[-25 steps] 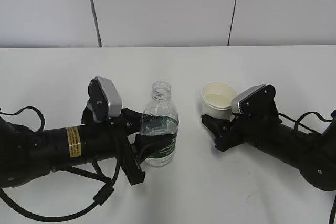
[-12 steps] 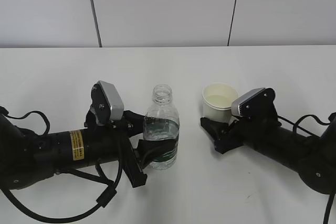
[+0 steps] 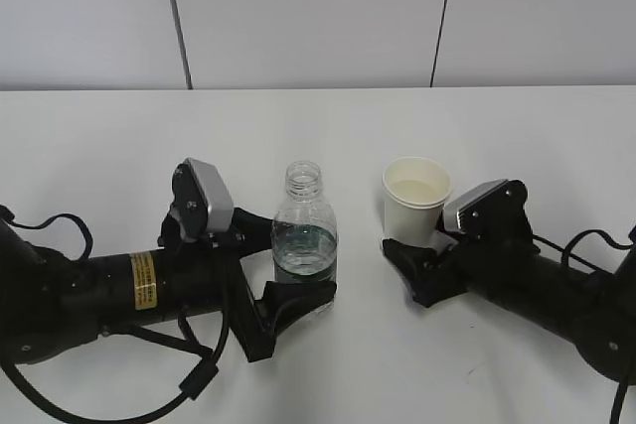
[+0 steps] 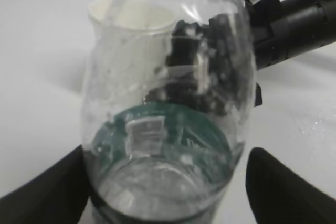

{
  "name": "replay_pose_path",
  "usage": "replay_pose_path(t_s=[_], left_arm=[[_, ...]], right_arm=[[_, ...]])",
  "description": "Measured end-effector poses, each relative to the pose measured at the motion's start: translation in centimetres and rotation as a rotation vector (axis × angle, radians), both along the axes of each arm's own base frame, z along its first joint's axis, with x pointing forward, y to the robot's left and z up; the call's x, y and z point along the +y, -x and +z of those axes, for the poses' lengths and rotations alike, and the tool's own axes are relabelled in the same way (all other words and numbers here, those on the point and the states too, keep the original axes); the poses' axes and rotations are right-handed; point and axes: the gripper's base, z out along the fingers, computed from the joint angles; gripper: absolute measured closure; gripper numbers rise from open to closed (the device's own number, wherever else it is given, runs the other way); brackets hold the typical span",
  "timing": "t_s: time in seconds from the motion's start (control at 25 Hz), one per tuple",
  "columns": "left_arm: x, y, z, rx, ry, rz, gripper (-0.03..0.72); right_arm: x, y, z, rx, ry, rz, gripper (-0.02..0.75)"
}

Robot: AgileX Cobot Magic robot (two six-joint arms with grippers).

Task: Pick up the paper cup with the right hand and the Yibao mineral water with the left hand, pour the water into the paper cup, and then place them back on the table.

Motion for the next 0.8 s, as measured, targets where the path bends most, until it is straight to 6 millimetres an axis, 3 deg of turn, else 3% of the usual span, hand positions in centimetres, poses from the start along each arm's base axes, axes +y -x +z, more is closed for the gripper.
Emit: replay_pose_path(t_s=[0.24,0.44,0.8], left_arm=[[1.5,1.3,-1.0,0.069,-0.033,0.028,0.135],[2.9,1.5,-0.5,0.079,-0.035,0.073,0.135],[6.6,0.3,-0.6,0.099,-0.036,0.209,0.135]], right_arm=[[-0.2,1.3,0.2,0.029,0.003,-0.004,0.069],[-0.5,2.2,-0.1,0.057,0.005,-0.017,0.071],[-1.4,3.9,-0.2,0.091,-0.001,-0.092,0.085]])
